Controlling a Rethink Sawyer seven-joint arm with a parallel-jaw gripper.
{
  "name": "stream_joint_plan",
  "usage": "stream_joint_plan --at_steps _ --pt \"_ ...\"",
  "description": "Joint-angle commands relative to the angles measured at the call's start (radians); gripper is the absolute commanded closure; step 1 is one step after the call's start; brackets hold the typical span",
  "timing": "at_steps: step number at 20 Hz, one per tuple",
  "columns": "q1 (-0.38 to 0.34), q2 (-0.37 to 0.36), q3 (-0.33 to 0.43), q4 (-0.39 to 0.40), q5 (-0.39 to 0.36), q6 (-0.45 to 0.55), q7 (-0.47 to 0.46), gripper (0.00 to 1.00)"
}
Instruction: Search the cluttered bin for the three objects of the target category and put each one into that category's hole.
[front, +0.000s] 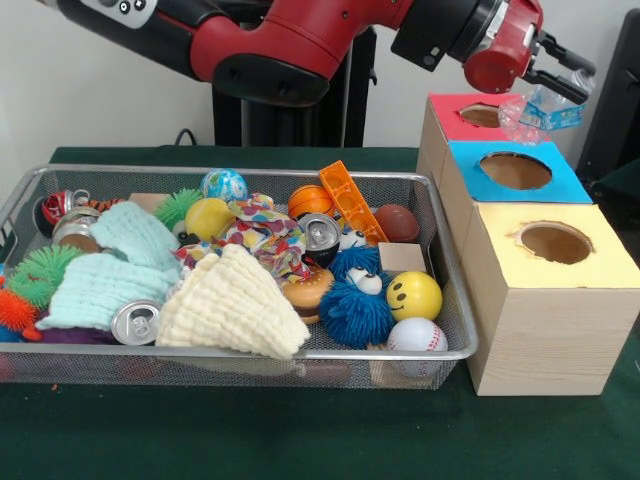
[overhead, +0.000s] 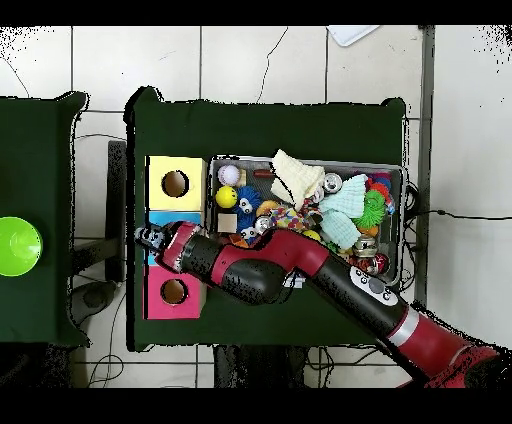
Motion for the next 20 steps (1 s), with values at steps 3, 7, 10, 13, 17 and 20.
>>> stream_joint_plan --at_steps 3,7,10,13,17,20 --pt "-0.001 0.076 -0.072 -0.111 -0.103 0.047 -0.254 1.00" --pt "-0.007 0.096 -0.066 -0.117 -0.126 0.049 -0.278 1.00" --pt "-0.013 0.117 -0.070 -0.126 -0.132 0.053 -0.286 1.00" --pt "-0.014 0.123 -0.071 -0.131 -0.137 0.059 -0.297 1.00" --pt "-0.029 0.158 -0.078 -0.149 -0.146 0.074 -0.349 1.00" --pt "-0.037 0.164 -0.077 -0.150 -0.146 0.083 -0.361 1.00"
